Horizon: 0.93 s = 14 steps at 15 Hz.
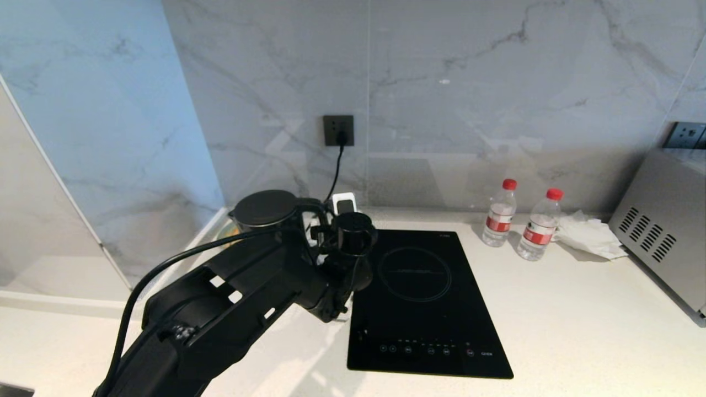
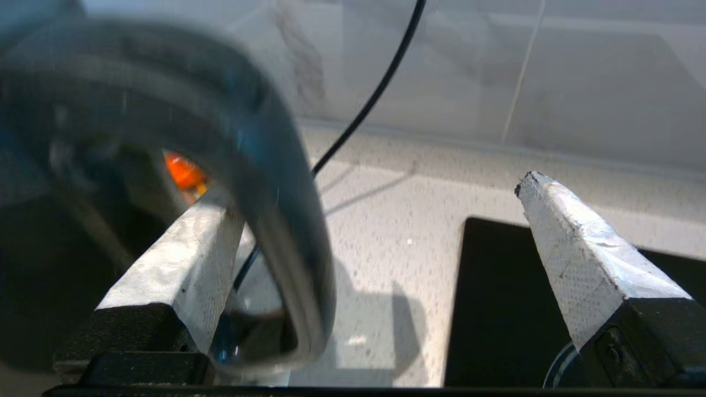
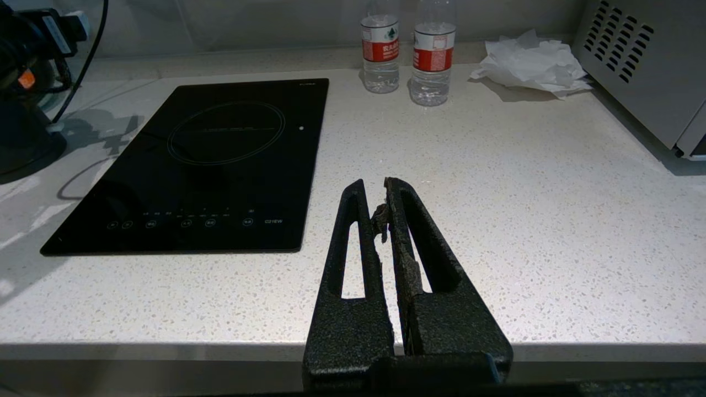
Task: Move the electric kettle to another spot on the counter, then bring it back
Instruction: Pick up the kettle
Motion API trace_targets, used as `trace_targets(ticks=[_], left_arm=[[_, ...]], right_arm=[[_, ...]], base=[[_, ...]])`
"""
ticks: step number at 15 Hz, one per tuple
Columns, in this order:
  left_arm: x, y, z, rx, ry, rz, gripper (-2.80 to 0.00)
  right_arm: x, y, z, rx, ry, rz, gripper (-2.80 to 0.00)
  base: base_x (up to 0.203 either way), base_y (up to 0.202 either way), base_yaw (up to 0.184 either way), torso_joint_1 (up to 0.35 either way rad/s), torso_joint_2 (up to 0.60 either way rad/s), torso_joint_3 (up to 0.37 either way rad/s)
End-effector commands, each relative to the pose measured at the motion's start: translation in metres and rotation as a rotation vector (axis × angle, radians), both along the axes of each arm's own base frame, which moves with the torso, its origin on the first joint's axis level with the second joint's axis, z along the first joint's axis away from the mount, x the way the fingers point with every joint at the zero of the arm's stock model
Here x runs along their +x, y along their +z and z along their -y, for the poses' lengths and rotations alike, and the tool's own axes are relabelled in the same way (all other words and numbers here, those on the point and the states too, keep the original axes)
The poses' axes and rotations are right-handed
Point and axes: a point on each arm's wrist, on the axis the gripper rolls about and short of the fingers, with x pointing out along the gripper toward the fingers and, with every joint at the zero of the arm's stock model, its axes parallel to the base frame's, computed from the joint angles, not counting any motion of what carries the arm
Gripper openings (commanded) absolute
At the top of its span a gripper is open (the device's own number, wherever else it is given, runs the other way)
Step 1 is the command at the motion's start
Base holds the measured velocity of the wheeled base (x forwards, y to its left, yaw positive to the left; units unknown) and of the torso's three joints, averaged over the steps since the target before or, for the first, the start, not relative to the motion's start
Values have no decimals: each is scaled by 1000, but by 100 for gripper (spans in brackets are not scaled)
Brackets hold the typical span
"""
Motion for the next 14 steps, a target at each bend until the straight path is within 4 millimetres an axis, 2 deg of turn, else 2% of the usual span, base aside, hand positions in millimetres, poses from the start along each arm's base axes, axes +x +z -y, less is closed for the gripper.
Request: trace_targets(ticks=[1,3,9,14], left_arm=[[4,5,3,-11,4,14,0],[16,5,2,-13,18,22,0],[38,-6,-25,15,75,-3,0],[50,4,-38,7,106,7,0]], right_arm=[[0,0,0,0,0,0,-280],[0,0,0,0,0,0,-280],[0,0,0,0,0,0,-280],[0,0,0,0,0,0,-280]], base=[[0,0,0,0,0,0],[0,0,0,0,0,0],[0,0,0,0,0,0],[0,0,0,0,0,0]])
